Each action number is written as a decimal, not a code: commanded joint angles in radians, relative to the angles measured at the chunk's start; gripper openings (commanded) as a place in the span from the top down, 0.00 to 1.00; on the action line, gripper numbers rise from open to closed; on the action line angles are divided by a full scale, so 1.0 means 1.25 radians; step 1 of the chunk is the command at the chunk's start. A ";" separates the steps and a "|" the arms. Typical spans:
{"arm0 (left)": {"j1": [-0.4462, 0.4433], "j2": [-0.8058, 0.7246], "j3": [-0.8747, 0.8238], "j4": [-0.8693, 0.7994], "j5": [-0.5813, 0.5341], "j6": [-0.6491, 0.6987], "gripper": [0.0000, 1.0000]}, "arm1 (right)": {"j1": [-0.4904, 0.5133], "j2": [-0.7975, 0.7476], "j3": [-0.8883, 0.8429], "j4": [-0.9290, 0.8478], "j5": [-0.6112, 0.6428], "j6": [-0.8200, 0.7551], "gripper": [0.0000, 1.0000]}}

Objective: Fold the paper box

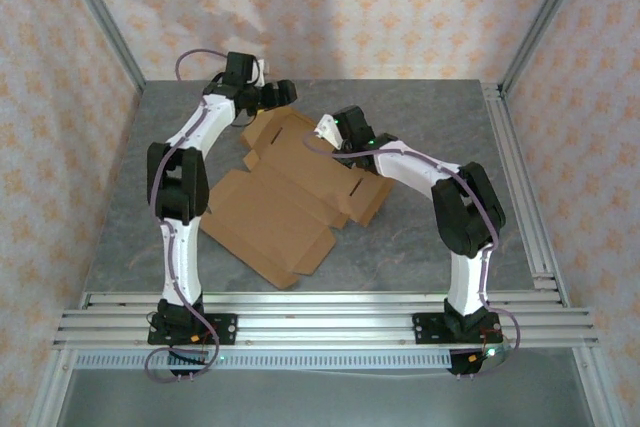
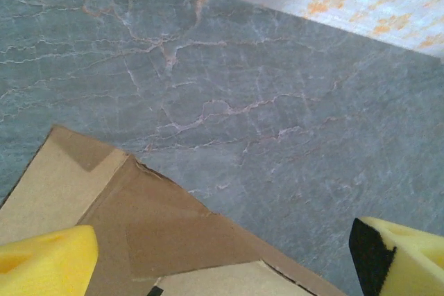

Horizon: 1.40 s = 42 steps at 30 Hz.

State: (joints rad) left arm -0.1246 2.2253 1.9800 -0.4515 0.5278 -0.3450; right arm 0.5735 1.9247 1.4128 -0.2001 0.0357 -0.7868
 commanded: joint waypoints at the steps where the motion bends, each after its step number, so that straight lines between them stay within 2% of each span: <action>1: -0.006 0.031 0.076 -0.097 0.016 0.065 0.05 | 0.007 -0.033 -0.003 0.010 0.009 -0.011 1.00; 9: -0.013 0.123 0.227 -0.209 0.041 0.122 0.05 | 0.008 -0.032 0.000 0.006 0.013 -0.015 1.00; 25: -0.040 0.099 0.207 -0.252 0.100 0.152 0.12 | 0.008 -0.013 0.028 -0.004 0.039 -0.019 1.00; 27: -0.042 0.090 0.191 -0.240 0.107 0.139 0.15 | 0.008 -0.013 0.030 -0.005 0.032 -0.016 1.00; 30: -0.043 0.091 0.186 -0.227 0.118 0.107 0.26 | 0.009 -0.013 0.033 -0.007 0.029 -0.017 1.00; 42: -0.049 0.103 0.182 -0.170 0.152 -0.040 0.47 | 0.015 -0.012 0.028 -0.009 0.038 -0.028 1.00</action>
State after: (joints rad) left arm -0.1711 2.3760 2.2150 -0.7071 0.6777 -0.3359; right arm 0.5804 1.9247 1.4181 -0.2012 0.0647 -0.8097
